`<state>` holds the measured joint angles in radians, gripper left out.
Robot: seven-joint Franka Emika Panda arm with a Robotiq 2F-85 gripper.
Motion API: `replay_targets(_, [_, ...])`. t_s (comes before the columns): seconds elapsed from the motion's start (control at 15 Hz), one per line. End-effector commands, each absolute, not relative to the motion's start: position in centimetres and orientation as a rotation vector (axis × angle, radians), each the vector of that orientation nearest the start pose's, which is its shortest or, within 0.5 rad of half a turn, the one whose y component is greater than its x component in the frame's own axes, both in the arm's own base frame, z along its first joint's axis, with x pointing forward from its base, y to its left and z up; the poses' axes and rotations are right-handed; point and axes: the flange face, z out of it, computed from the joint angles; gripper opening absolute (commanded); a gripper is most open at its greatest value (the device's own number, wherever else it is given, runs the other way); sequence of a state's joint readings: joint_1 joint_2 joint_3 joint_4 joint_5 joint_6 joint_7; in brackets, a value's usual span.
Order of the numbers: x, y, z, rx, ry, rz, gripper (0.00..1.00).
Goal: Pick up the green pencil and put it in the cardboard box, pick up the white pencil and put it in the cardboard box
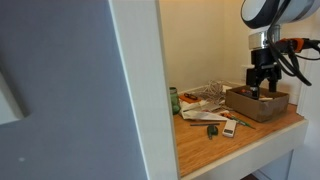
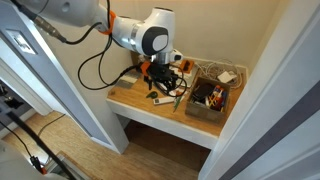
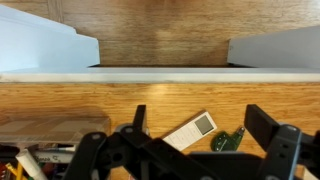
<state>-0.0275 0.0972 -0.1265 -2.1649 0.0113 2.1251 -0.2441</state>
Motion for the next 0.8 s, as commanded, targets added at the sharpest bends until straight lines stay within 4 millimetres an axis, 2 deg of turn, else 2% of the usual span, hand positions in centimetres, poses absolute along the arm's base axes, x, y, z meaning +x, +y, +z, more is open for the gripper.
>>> replay_targets(0.0, [53.3,-7.6,31.2,-3.141,-0.012,0.242,1.00])
replay_targets(0.2, [53.8,-8.5,29.0,-3.176,0.094,0.189,1.00])
replay_targets(0.6, [55.7,-10.1,24.5,-3.230,0.085,0.121,1.00])
replay_targets(0.73, [56.0,-10.3,23.2,-3.230,0.066,0.113,0.81])
